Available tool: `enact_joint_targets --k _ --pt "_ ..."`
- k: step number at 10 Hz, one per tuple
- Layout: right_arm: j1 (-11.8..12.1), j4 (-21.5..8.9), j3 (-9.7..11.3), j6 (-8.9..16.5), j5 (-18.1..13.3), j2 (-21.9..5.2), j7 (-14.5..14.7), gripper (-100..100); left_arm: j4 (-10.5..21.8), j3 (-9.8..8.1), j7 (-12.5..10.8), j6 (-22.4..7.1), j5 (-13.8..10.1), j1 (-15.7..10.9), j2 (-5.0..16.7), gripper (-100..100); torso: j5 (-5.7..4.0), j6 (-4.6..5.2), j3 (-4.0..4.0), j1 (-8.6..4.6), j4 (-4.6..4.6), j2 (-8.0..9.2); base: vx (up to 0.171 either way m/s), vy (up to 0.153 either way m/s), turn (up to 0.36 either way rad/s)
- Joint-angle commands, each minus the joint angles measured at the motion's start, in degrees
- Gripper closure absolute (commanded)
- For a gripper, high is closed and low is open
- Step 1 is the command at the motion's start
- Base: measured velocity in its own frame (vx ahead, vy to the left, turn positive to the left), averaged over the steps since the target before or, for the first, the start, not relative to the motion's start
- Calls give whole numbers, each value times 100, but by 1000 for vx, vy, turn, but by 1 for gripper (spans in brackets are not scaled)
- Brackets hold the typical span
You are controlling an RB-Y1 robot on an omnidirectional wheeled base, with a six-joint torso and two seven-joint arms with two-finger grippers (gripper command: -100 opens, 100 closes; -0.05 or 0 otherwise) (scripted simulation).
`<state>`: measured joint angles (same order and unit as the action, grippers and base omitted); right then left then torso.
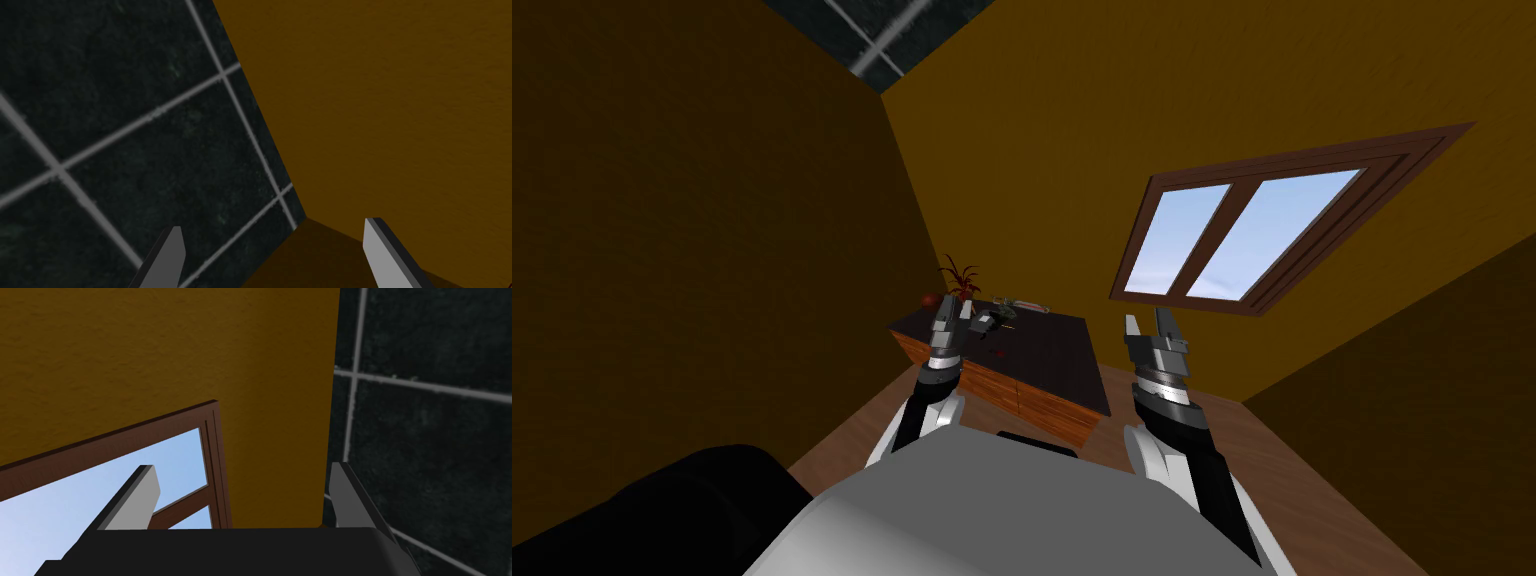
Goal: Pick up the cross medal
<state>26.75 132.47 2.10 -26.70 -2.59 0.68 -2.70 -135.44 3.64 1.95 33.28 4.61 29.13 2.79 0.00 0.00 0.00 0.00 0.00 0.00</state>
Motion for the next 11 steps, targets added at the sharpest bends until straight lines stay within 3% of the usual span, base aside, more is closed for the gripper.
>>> enact_joint_targets --k 1,4,7,8,10,11 --pt "0 0 0 0 0 0 0 0 206 -17 -58 -132 -35 -124 153 -100 0 0 0 0 0 0 0 23 2" --pt "0 0 0 0 0 0 0 0 655 -57 -197 -446 -117 -421 318 -100 5 0 -2 20 -1 -3 4 48 -3" --pt "0 0 -1 0 0 -1 0 0 1334 -116 -397 -890 -241 -850 425 -100 6 0 -4 27 -2 -6 5 61 -6" --pt "0 0 -1 0 0 -1 0 0 1359 -116 -397 -909 -241 -850 425 -100 6 0 -4 26 -2 -6 7 47 -5" --pt "0 0 -1 0 0 -1 0 0 1755 -164 -553 -1275 -343 -1194 475 -100 5 0 -3 22 -1 -4 4 62 -7" --pt "0 0 -1 0 0 -1 0 0 1901 -164 -553 -1286 -343 -1194 475 -100 6 0 -3 27 -1 -6 10 53 -12"
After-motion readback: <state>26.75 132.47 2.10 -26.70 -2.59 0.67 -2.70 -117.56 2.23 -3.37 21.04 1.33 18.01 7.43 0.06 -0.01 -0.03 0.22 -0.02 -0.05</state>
